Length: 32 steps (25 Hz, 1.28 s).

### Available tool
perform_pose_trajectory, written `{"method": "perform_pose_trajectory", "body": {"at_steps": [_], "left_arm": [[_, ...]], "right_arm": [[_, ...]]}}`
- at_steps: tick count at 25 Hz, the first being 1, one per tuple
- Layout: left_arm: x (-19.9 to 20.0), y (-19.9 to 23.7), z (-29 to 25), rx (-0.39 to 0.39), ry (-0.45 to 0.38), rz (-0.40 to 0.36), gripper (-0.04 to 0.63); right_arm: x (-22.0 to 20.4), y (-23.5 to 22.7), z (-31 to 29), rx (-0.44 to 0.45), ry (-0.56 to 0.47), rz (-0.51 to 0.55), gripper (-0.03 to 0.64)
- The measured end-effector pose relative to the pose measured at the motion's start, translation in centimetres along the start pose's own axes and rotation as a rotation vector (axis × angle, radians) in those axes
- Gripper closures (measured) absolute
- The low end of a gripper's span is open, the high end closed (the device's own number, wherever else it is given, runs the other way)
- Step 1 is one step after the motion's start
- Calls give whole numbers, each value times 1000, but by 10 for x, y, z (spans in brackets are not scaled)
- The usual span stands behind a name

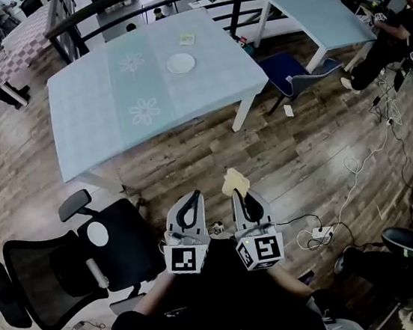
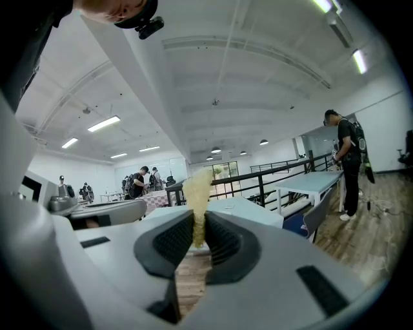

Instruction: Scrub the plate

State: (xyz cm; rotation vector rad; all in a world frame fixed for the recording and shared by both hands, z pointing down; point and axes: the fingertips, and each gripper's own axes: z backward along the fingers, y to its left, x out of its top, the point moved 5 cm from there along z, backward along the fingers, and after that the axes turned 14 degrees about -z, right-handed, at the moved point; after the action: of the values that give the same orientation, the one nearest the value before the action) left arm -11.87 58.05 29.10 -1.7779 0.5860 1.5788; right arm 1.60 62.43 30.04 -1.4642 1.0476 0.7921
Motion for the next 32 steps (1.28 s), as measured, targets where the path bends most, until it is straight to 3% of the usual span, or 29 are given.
{"method": "perform_pose_trajectory", "body": {"at_steps": [7,16,22,32], "left_arm": [[-6,2,-4,20,20,3,583],[-1,33,-67,15,3,8,583],[-12,57,-119,-17,2,34,583],[-8,121,-186,-38,-63,14,583]], "right_arm": [[-4,-3,-9,10,16,-21,565],[18,-28,-59,-60,25,-12,565],[26,-29,-108,-55,22,26,565],[47,-19,-201,-42,4,33,565]]}}
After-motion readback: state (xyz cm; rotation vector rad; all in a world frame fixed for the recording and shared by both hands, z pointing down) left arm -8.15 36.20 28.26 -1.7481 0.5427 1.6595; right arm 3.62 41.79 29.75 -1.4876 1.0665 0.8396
